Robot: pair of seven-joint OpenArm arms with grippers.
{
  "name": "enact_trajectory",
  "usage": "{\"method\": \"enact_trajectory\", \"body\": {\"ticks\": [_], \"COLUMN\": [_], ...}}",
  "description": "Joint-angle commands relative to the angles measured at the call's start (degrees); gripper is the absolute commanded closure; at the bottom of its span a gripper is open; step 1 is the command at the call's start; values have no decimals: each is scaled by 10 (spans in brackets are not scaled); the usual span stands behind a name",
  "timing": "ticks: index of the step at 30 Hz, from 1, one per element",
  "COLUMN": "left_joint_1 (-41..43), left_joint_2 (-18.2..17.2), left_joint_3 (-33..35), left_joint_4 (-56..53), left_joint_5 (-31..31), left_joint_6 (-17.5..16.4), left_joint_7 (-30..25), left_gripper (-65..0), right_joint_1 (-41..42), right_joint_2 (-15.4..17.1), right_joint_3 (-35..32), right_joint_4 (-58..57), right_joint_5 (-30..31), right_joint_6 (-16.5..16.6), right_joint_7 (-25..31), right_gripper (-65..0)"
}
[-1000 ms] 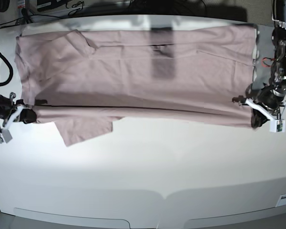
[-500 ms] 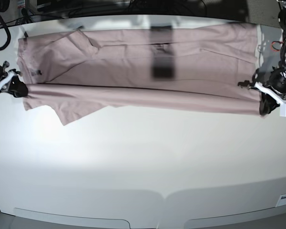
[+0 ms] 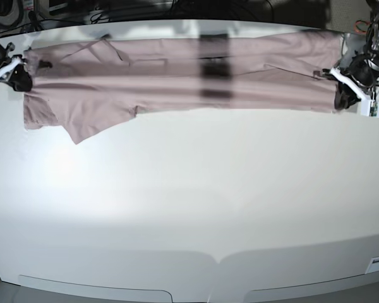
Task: Fold the T-shirt properly
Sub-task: 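Fold the grasped edge over toward the collar with both grippers, then open both grippers and release the folded shirt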
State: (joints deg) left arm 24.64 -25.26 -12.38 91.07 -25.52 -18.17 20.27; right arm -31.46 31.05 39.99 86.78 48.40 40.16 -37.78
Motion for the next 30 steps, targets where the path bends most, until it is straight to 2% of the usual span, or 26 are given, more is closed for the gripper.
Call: {"method": "enact_trajectory", "body": {"ticks": [1, 6, 12, 14, 15, 17, 19, 21, 25, 27, 30], "left_joint_1": [4, 22, 25, 25, 25, 25, 25, 25, 24, 25, 25], "left_joint_2": [-12, -11, -12, -15, -16, -20, -26, -31, -33, -33, -33], "left_joint_3": [-7, -7, -7, -7, -7, -8, -8, -13, -40, -53, -57], "left_joint_4": [10, 10, 10, 10, 10, 10, 10, 10, 20, 29, 43], "left_joint_5": [0, 29, 61, 60, 60, 60, 60, 57, 28, 2, -17], "left_joint_6": [5, 5, 6, 6, 6, 6, 6, 6, 6, 6, 6], "left_joint_7": [-12, -12, -12, -13, -14, -15, -14, -14, -15, -19, -19], "left_gripper": [0, 0, 0, 0, -61, -247, -368, -397, -397, -397, -397], "right_joint_1": [0, 0, 0, 1, 1, 2, 2, 2, 15, 42, 99], "right_joint_2": [6, -26, -36, -36, -36, -34, -27, -14, 15, 19, 18], "right_joint_3": [9, 9, 9, 9, 9, 9, 9, 9, 8, -2, -40], "right_joint_4": [9, 9, 9, 9, 9, 9, 9, 9, 9, 9, 9], "right_joint_5": [-7, -54, -80, -79, -79, -74, -56, -12, 75, 75, 76], "right_joint_6": [-2, -2, -2, -2, -2, -2, -2, -2, -2, -2, -2], "right_joint_7": [18, 37, 27, 17, 17, 17, 17, 17, 16, -2, -65], "right_gripper": [0, 0, 0, -113, -180, -285, -317, -317, -317, -317, -317]}}
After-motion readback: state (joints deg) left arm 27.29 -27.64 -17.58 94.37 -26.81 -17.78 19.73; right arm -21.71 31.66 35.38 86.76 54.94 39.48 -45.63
